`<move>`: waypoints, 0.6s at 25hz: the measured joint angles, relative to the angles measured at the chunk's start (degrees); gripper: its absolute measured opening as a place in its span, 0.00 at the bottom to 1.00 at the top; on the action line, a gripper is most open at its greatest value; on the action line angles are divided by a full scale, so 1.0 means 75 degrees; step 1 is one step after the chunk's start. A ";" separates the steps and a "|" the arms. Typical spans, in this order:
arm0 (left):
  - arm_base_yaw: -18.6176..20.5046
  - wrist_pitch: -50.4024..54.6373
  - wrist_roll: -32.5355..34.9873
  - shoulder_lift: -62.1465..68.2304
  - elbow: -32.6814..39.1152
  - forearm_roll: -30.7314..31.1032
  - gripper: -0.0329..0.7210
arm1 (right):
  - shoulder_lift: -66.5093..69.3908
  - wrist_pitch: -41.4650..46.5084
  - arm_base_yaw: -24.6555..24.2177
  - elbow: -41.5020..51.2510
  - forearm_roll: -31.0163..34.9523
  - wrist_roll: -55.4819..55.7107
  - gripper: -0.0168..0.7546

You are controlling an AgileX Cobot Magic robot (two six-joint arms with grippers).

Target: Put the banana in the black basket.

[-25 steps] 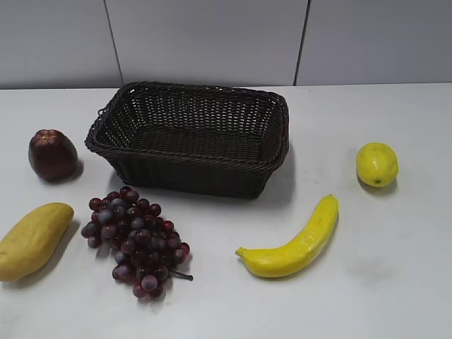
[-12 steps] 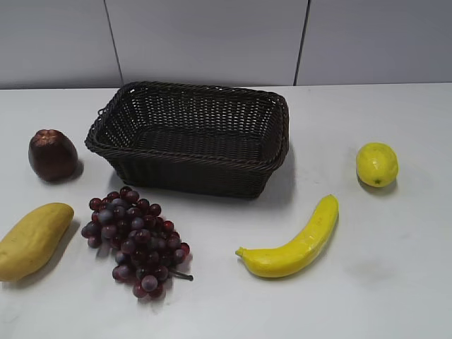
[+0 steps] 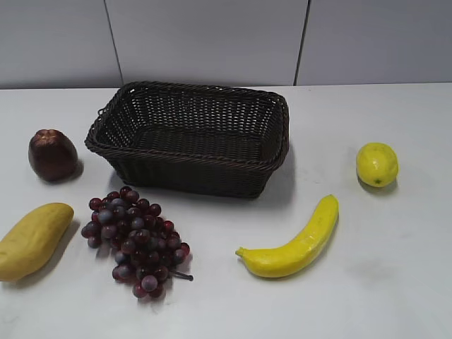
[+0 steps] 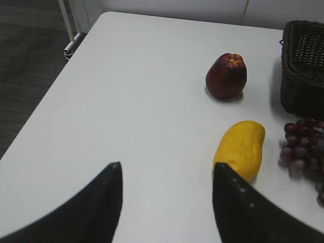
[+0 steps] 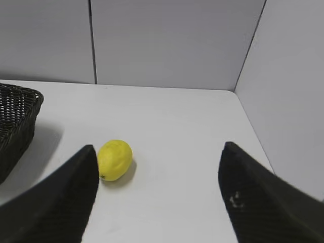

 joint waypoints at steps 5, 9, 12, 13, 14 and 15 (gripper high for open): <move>0.0000 0.0000 0.0000 0.0000 0.0000 0.0000 0.79 | 0.1455 -0.0202 0.0000 0.0000 0.0276 0.0000 0.79; 0.0000 0.0000 0.0000 0.0000 0.0000 0.0000 0.79 | 0.2700 -0.0195 0.0000 0.0000 0.0761 0.0000 0.79; 0.0000 0.0000 0.0000 0.0000 0.0000 0.0000 0.79 | 0.3475 0.0094 0.0000 -0.0088 0.1154 0.0000 0.79; 0.0000 0.0000 0.0000 0.0000 0.0000 0.0000 0.79 | 0.3726 0.0295 0.0000 -0.0169 0.1276 0.0007 0.79; 0.0000 0.0000 0.0000 0.0000 0.0000 0.0000 0.79 | 0.3975 0.0481 0.0000 -0.0295 0.1361 0.0007 0.79; 0.0000 0.0000 0.0000 0.0000 0.0000 0.0000 0.79 | 0.4185 0.0706 0.0000 -0.0446 0.1408 0.0007 0.79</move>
